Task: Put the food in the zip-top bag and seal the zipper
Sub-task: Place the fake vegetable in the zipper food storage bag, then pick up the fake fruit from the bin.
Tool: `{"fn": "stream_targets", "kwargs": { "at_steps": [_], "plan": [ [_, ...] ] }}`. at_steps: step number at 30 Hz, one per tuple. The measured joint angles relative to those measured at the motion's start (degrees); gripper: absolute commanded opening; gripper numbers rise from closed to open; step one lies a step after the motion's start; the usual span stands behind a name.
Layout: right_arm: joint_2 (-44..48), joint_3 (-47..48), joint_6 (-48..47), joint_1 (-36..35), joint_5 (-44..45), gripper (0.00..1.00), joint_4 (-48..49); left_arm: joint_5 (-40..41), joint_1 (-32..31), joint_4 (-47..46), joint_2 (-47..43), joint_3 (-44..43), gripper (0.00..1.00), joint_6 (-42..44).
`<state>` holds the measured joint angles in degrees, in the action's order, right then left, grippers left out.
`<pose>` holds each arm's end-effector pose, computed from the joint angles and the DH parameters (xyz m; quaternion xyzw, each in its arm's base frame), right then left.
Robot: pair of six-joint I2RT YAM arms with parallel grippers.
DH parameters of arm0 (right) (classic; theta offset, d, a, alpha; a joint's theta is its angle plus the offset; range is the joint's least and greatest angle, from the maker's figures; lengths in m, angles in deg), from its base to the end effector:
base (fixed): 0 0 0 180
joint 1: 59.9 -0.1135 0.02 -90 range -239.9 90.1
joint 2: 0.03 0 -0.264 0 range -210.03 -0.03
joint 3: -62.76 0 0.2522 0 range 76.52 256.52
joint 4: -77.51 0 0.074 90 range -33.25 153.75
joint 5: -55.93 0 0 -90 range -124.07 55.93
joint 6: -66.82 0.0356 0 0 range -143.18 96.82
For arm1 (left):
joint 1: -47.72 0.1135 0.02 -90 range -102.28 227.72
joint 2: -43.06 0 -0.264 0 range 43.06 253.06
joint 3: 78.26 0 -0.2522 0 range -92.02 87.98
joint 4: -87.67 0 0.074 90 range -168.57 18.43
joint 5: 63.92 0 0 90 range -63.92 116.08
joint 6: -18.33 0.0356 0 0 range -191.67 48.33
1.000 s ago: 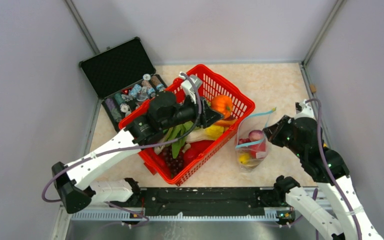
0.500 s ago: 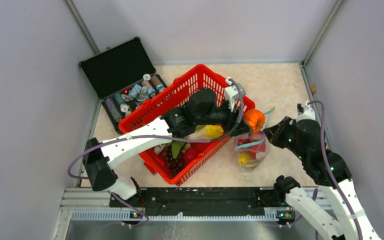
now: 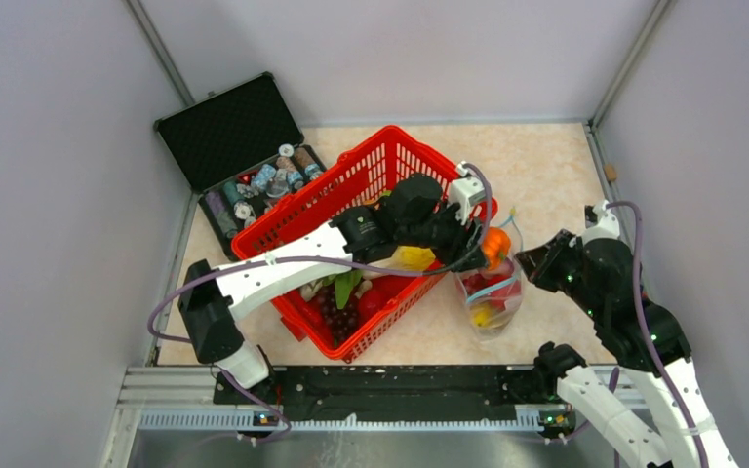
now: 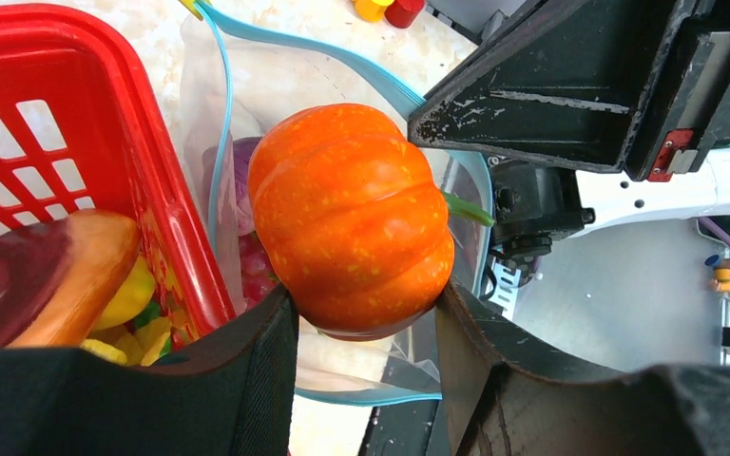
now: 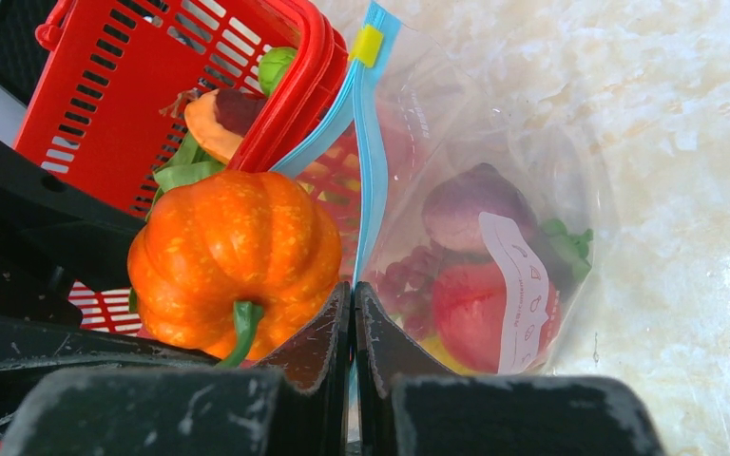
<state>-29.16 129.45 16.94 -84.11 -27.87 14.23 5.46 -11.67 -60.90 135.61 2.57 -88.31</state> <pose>0.0817 0.0325 0.3483 0.1455 0.8334 0.2440 0.4741 0.1825 -0.3332 0.3613 0.3919 0.7367 -0.4452 0.3247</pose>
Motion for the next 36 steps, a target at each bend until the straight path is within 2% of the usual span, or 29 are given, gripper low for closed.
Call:
{"fn": "stream_targets", "kwargs": {
  "at_steps": [2, 8, 17, 24, 30, 32, 33, 36],
  "plan": [
    [0.0, 0.0, 0.0, 0.0, 0.0, 0.00, 0.0, 0.1, -0.2, 0.7, 0.0, -0.5, 0.62, 0.2],
    [0.0, 0.0, 0.1, 0.0, 0.0, 0.00, 0.0, 0.1, -0.4, 2.7, 0.0, -1.8, 0.77, 0.3],
    [0.0, 0.0, 0.1, 0.0, 0.2, 0.00, 0.2, 0.9, -0.7, 3.3, -1.2, -1.8, 0.80, 1.7],
    [0.0, 0.0, 0.2, 0.0, 0.3, 0.00, 0.2, 5.4, -0.6, 2.0, -10.0, 3.8, 0.84, 2.7],
    [0.0, 0.0, 0.2, 0.0, 0.9, 0.00, 0.2, 15.2, -0.6, 2.5, -19.0, 9.0, 0.87, 3.1],
    [0.0, 0.0, 0.2, 0.0, 1.2, 0.00, 0.1, 20.0, -0.5, 3.6, -21.9, 11.0, 0.91, 2.6],
    [0.0, 0.0, 0.2, 0.0, 1.3, 0.00, 0.1, 21.8, -0.3, 4.1, -23.1, 11.8, 0.97, 2.3],
    [0.0, 0.0, 0.6, 0.0, 1.4, 0.00, 0.2, 28.0, 0.9, 6.4, -26.8, 15.0, 0.99, 0.4]
  ]
}}
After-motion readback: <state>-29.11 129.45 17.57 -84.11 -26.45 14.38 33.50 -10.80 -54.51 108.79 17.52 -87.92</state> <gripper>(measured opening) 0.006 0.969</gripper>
